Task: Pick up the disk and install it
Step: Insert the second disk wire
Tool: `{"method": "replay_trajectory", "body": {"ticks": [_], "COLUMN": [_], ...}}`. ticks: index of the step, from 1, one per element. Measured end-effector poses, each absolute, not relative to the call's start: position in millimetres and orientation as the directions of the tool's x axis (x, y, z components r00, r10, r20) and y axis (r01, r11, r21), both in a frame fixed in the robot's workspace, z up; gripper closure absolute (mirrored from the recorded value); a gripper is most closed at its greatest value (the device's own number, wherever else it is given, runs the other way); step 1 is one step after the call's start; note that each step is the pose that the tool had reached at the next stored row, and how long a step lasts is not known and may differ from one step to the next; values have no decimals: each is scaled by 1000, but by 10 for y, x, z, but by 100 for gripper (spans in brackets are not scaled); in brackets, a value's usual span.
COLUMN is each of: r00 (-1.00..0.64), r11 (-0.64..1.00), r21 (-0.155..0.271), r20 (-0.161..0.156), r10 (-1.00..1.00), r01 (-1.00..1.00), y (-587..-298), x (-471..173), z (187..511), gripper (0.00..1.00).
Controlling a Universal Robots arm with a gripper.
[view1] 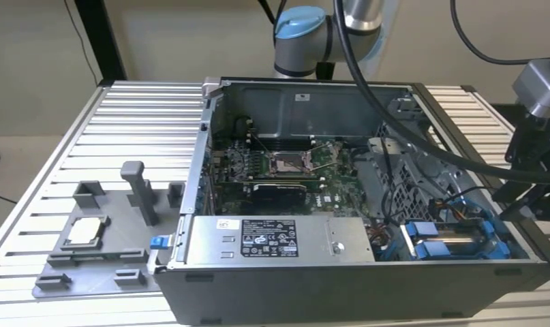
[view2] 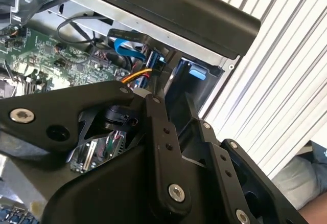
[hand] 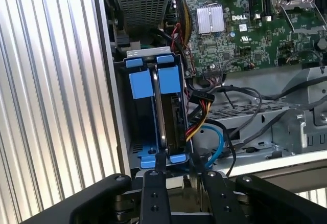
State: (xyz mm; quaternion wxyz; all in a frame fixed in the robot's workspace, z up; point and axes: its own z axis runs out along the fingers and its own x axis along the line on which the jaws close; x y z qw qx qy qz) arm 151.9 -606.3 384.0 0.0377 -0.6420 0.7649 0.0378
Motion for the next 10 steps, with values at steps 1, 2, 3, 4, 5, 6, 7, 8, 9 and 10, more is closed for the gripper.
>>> {"method": "replay_trajectory", "body": {"ticks": [1, 2, 3, 4, 5, 6, 7, 8, 9, 10], "r00": [-173, -174, -175, -175, -176, -176, -177, -177, -177, -177], "r11": [173, 174, 175, 175, 175, 176, 176, 176, 176, 176], "r21": [10, 10, 11, 12, 12, 13, 13, 14, 15, 16], "r20": [-108, -110, -111, -113, -115, -117, -119, -120, -121, -122], "r10": [-979, -979, -978, -978, -978, -977, -977, -977, -977, -977], "r01": [-985, -985, -985, -985, -984, -984, -984, -984, -984, -984], "y": [-6065, -6066, -6069, -6070, -6072, -6074, -6076, -6079, -6082, -6085], "x": [1524, 1527, 1531, 1535, 1540, 1544, 1551, 1561, 1571, 1580], "z": [3840, 3840, 3840, 3840, 3840, 3840, 3841, 3841, 3842, 3844], "gripper": [0, 0, 0, 0, 0, 0, 0, 0, 0, 0]}}
